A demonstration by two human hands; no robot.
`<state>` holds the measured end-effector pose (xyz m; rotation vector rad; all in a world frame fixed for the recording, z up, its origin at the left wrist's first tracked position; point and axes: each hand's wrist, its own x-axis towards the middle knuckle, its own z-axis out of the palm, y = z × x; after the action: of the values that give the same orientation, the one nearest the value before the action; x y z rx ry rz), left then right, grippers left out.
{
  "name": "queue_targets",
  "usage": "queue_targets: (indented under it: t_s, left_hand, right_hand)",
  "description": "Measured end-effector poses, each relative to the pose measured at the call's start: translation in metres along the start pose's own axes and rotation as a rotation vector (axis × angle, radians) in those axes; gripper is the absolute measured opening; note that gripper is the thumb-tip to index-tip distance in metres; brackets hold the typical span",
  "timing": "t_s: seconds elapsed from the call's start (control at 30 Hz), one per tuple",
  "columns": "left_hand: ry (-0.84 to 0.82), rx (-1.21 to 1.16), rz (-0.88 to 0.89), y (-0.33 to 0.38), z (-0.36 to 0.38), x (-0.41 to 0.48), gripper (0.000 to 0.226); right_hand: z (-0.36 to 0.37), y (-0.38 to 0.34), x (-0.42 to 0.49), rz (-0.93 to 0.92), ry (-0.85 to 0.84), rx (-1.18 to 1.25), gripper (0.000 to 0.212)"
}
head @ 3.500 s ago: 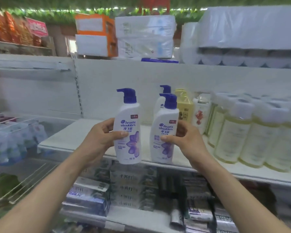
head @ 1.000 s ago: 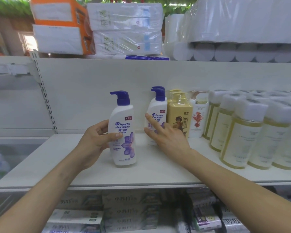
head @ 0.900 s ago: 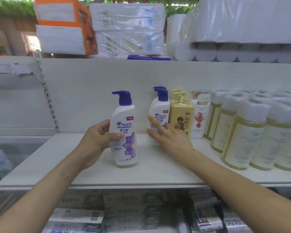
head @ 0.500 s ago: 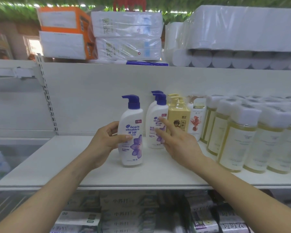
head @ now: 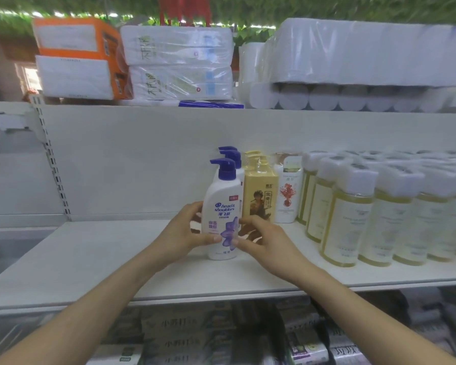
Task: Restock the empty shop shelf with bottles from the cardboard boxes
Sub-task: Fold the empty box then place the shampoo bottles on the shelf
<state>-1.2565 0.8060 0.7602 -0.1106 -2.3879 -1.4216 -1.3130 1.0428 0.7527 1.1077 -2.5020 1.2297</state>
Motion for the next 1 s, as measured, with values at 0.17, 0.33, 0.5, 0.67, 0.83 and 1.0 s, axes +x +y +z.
queue_targets:
  t_s: [0.17, 0.33, 0.5, 0.67, 0.83, 1.0]
  left_hand:
    - [0.047, 0.212, 0.043, -0.005, 0.003, 0.012, 0.082]
    - [0.072, 0.230, 0.002, -0.011, 0.013, 0.024, 0.102]
    - [-0.042, 0.106, -0.004, -0.010, 0.015, 0.019, 0.063]
    - [-0.090, 0.030, -0.003, -0.014, 0.020, 0.018, 0.053]
    - [-0.090, 0.041, -0.025, -0.013, 0.020, 0.019, 0.054]
    - [-0.057, 0.109, -0.050, -0.010, 0.020, 0.013, 0.050]
  right_hand:
    - [0.010, -0.003, 0.003, 0.064, 0.035, 0.006, 0.050]
    - [0.009, 0.001, 0.013, 0.133, 0.083, -0.005, 0.046]
    - [0.013, -0.001, 0.020, 0.120, 0.122, 0.100, 0.041]
    - [0.024, 0.000, 0.021, 0.112, 0.127, 0.092, 0.042]
    - [0.025, -0.001, 0.023, 0.135, 0.136, 0.072, 0.042]
    - [0.024, -0.004, 0.017, 0.141, 0.127, 0.090, 0.039]
